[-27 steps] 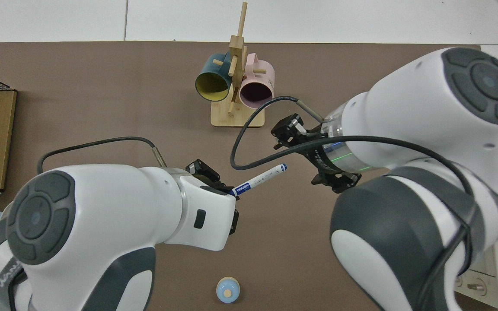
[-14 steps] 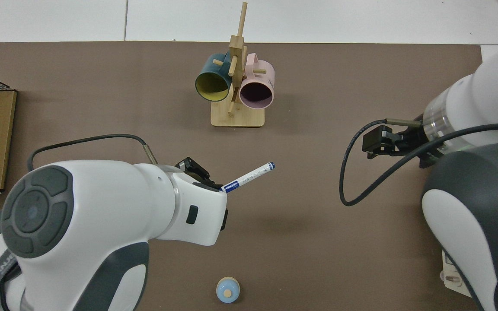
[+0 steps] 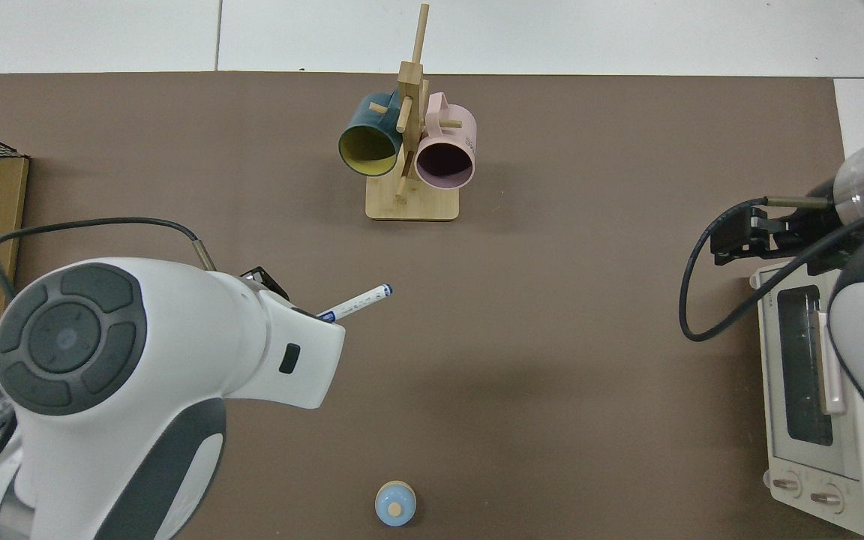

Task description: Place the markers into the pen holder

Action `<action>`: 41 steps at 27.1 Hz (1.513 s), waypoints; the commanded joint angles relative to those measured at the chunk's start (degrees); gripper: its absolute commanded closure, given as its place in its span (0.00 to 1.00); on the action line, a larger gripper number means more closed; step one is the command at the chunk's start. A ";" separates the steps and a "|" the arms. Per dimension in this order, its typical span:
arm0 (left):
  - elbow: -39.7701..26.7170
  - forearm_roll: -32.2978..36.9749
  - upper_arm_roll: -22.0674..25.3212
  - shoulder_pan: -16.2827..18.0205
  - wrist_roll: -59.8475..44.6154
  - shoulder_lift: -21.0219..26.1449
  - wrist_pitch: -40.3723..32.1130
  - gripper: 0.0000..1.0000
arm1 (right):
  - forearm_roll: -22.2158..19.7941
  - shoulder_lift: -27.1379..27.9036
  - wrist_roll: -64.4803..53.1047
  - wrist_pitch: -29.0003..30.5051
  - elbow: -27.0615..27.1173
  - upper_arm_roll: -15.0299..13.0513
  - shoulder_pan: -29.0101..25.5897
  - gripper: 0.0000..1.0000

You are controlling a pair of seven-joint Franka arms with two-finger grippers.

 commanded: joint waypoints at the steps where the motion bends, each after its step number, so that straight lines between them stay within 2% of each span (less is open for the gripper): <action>1: -0.57 5.07 -0.22 4.38 6.78 -1.17 -2.67 1.00 | 4.65 -2.87 0.68 3.49 -4.37 0.59 -3.07 0.00; 4: 0.04 6.29 -0.22 7.62 9.34 -0.73 -2.58 1.00 | 4.66 -4.54 0.59 6.56 -7.62 0.59 -3.16 0.00; 8: 1.36 13.05 -0.13 8.86 12.24 0.24 -2.67 1.00 | 4.57 -6.13 0.77 9.90 -10.61 0.59 -2.81 0.00; 17: 1.98 26.59 0.22 14.22 26.38 0.59 -2.58 1.00 | 4.04 -6.04 -1.07 9.65 -10.44 0.59 -3.16 0.00; 26: 3.56 36.70 0.22 19.23 37.46 1.90 -1.26 1.00 | 4.66 -5.87 -0.64 9.65 -10.35 0.59 -3.43 0.00; 35: 5.41 37.59 0.22 29.77 49.67 4.36 8.57 1.00 | 4.66 -5.87 -0.64 9.65 -10.27 0.59 -3.43 0.00; 41: 9.79 37.68 0.31 34.26 59.86 7.26 12.35 1.00 | 4.66 -5.87 -0.64 9.65 -10.35 0.59 -3.43 0.00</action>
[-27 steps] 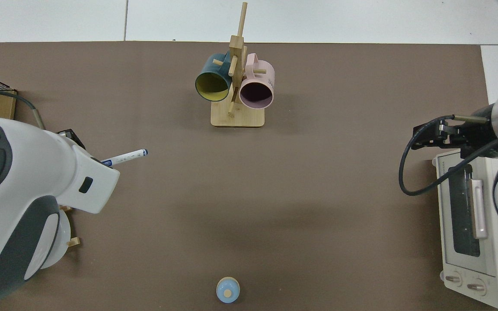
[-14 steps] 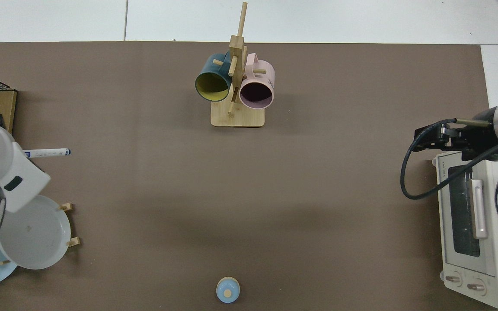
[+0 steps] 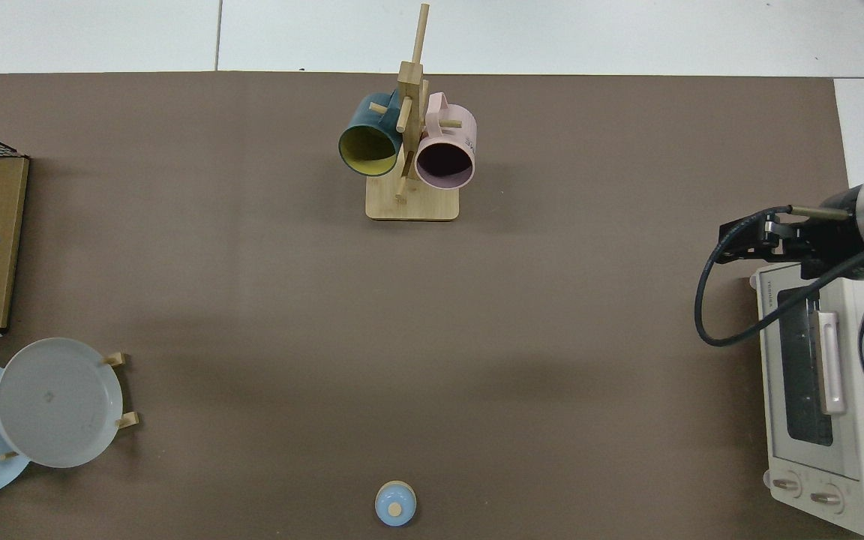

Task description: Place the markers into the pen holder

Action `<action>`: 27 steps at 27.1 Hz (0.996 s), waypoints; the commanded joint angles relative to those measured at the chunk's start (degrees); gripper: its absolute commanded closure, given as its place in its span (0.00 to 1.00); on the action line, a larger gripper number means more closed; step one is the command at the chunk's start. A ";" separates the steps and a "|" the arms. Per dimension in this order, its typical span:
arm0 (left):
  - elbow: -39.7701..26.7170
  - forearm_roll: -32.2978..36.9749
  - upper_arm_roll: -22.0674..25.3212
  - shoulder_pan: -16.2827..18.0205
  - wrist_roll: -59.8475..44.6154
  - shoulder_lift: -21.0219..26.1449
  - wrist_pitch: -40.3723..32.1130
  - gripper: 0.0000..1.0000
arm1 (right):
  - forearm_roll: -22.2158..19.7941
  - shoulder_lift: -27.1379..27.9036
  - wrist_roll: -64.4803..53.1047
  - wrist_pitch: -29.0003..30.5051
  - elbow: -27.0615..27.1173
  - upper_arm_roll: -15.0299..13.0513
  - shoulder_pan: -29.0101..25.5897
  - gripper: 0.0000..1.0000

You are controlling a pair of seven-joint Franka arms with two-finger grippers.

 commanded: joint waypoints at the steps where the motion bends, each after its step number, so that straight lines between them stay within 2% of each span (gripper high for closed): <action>1: 5.66 0.95 -0.68 4.25 9.34 3.83 2.49 1.00 | 1.02 -1.19 -0.73 1.29 -1.57 0.39 -0.88 0.00; 7: 9.00 0.78 -0.77 8.65 18.67 6.12 6.27 1.00 | 1.02 -1.19 -0.64 1.29 -1.66 0.39 -0.79 0.00; 13: 10.40 0.60 -0.68 12.34 23.50 7.08 9.17 1.00 | 1.02 -1.19 -0.73 1.29 -1.57 0.39 -0.88 0.00; 22: 13.14 0.60 -0.33 13.22 31.33 9.46 12.07 1.00 | 1.02 -1.19 -0.73 1.29 -1.57 0.39 -0.80 0.00; 27: 13.14 0.34 -0.24 15.24 35.55 10.16 15.85 1.00 | 1.02 -1.19 -0.73 1.29 -1.57 0.39 -0.88 0.00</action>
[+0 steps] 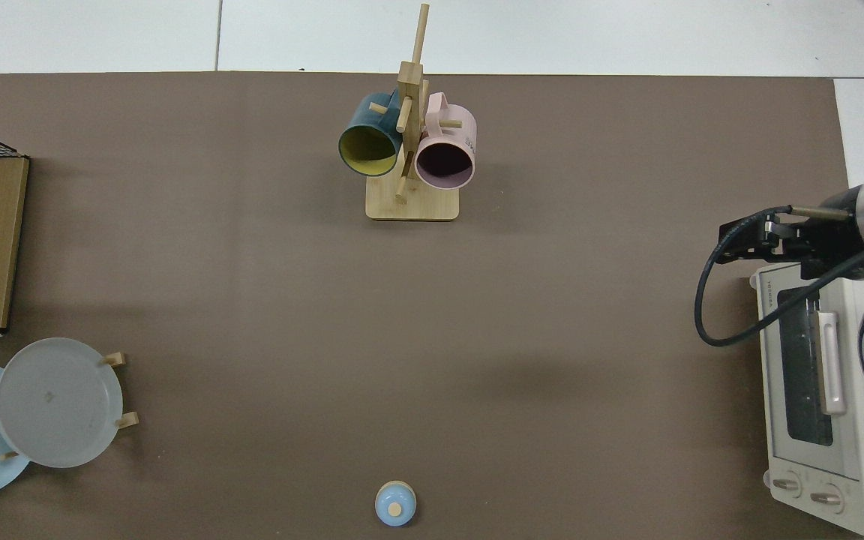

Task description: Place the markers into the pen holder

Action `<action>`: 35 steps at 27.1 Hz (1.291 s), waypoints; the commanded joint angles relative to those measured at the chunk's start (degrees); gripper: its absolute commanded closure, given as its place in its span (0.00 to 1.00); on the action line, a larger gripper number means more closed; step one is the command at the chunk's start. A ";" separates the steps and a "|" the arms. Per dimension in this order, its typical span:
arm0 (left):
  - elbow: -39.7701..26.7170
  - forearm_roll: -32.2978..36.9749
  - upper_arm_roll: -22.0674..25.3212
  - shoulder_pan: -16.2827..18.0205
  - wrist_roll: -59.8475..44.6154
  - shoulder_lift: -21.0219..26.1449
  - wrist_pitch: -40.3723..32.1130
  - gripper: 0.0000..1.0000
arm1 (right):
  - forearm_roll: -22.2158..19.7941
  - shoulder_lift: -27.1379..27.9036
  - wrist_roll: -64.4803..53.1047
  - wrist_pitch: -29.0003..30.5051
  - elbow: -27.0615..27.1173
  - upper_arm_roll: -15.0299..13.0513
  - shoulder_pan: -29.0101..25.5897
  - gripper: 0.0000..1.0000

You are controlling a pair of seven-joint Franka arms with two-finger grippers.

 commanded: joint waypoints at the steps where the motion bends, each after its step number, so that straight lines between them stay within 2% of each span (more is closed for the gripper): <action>1: 1.80 0.29 -0.39 2.11 4.51 2.14 3.90 1.00 | 1.02 -1.19 -0.73 1.29 -1.56 0.39 -0.88 0.00; 16: 1.01 0.03 -0.47 5.27 6.36 4.25 6.45 1.00 | 1.02 -1.19 -0.73 1.29 -1.56 0.39 -0.79 0.00; 24: 0.05 -0.15 -0.47 5.27 6.27 5.39 6.63 1.00 | 1.02 -1.19 -0.73 1.37 -1.56 0.39 -0.88 0.00; 25: -0.04 -0.15 -0.47 5.27 6.18 5.31 6.28 0.85 | 1.02 -1.19 -0.64 1.29 -1.64 0.39 -0.79 0.00; 27: -0.22 -0.15 -0.56 5.01 6.35 5.30 5.84 0.17 | 1.02 -1.19 -0.73 1.29 -1.56 0.39 -0.88 0.00; 28: -0.13 -0.15 -0.56 4.84 6.27 5.30 5.75 0.01 | 1.02 -1.19 -0.73 1.37 -1.56 0.39 -0.88 0.00; 35: 0.66 -0.23 -1.44 4.57 5.65 4.95 4.00 0.00 | 1.02 -1.19 -0.73 1.29 -1.56 0.39 -0.79 0.00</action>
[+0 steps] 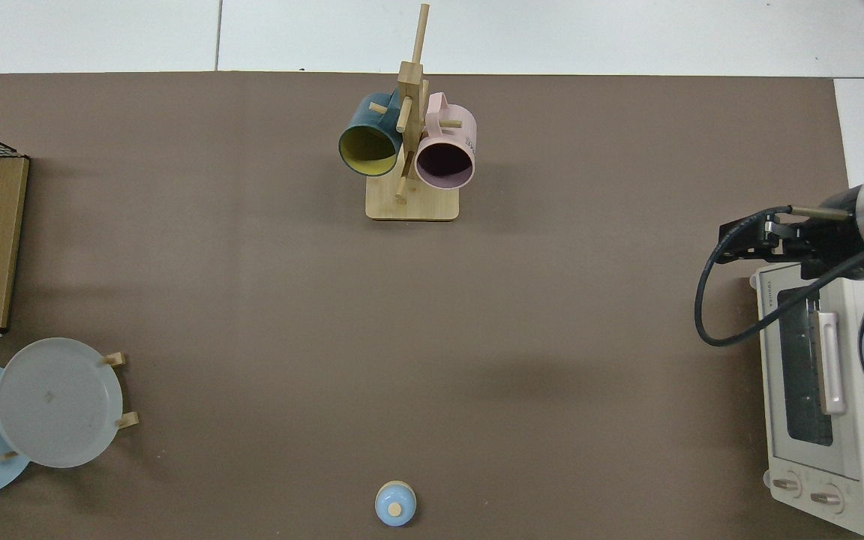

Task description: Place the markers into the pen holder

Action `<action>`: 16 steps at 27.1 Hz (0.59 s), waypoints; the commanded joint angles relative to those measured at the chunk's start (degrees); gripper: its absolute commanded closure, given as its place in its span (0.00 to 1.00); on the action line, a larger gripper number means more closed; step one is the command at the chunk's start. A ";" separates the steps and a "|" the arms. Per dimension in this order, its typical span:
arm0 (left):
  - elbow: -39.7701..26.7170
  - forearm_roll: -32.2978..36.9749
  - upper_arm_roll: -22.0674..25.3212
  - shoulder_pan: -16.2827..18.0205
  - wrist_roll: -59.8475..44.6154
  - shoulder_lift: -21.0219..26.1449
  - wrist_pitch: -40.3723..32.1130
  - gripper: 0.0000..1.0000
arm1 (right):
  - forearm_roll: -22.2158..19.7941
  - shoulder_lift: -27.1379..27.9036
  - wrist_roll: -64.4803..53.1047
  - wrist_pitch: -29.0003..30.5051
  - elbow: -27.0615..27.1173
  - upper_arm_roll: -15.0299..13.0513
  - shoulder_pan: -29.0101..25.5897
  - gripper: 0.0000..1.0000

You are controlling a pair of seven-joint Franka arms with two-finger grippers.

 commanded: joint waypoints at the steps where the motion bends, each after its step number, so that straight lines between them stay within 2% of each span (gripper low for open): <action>1: 0.74 -0.18 -1.04 -0.13 -0.04 -0.70 -2.37 0.00 | 1.02 -1.19 -0.73 1.29 -1.55 0.39 -0.78 0.00; 5: 1.97 -1.14 -2.44 -1.10 -1.09 -0.87 -4.39 0.00 | 1.02 -1.19 -0.73 1.37 -1.55 0.39 -0.87 0.00; 8: 2.15 -3.77 -3.50 -1.88 -5.82 -0.87 -6.50 0.00 | 1.02 -1.19 -0.73 1.37 -1.55 0.39 -0.87 0.00; 16: 1.97 -4.75 -5.00 -8.82 -30.86 -1.22 -15.20 0.00 | 1.02 -1.19 -0.73 1.37 -1.55 0.39 -0.87 0.00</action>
